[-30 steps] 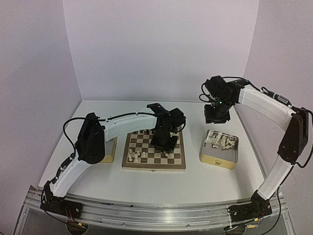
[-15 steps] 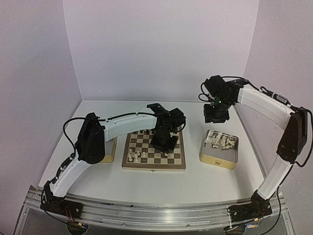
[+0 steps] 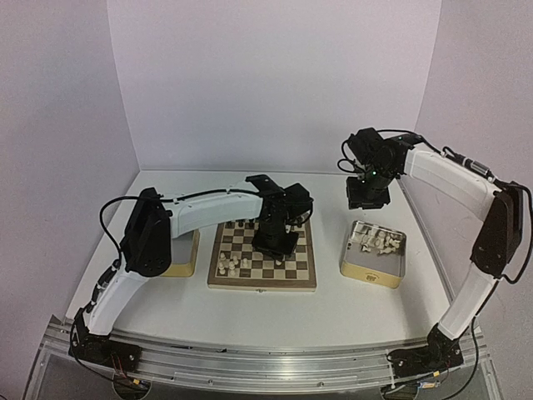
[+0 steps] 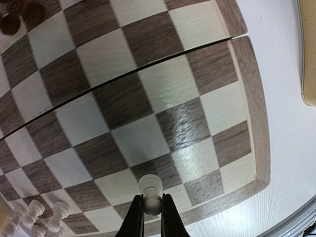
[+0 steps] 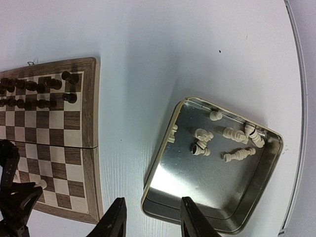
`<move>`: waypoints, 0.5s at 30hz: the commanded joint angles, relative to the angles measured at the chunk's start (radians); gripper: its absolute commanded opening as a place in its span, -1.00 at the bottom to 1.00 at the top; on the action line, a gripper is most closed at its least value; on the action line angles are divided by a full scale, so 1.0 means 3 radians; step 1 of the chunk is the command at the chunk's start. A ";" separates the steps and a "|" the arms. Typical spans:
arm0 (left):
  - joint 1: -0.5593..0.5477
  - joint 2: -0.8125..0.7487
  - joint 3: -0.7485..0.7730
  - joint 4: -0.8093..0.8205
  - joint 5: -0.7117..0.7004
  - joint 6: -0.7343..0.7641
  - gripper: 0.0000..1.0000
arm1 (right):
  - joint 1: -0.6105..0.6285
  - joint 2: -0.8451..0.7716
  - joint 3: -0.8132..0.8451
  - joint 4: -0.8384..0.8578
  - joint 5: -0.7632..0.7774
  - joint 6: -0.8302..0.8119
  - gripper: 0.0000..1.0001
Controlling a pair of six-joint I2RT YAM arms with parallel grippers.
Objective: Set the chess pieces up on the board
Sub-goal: Pick up the chess piece from the chessboard, then place the chess piece on the chessboard.
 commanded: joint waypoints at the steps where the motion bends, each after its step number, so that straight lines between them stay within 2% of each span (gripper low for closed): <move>1: 0.0003 -0.0592 -0.0358 0.0009 -0.0179 -0.0122 -1.00 | -0.0009 0.0083 0.0150 0.0020 -0.0088 -0.0027 -0.27; 8: 0.0003 -0.0927 -0.0958 0.0036 -0.0262 -0.0223 -1.00 | -0.0008 0.0150 0.0218 0.0030 -0.0153 -0.0022 -0.28; 15: 0.0008 -0.1054 -0.1301 0.0150 -0.0290 -0.0231 -1.00 | -0.0007 0.0192 0.0268 0.0028 -0.0193 -0.0011 -0.29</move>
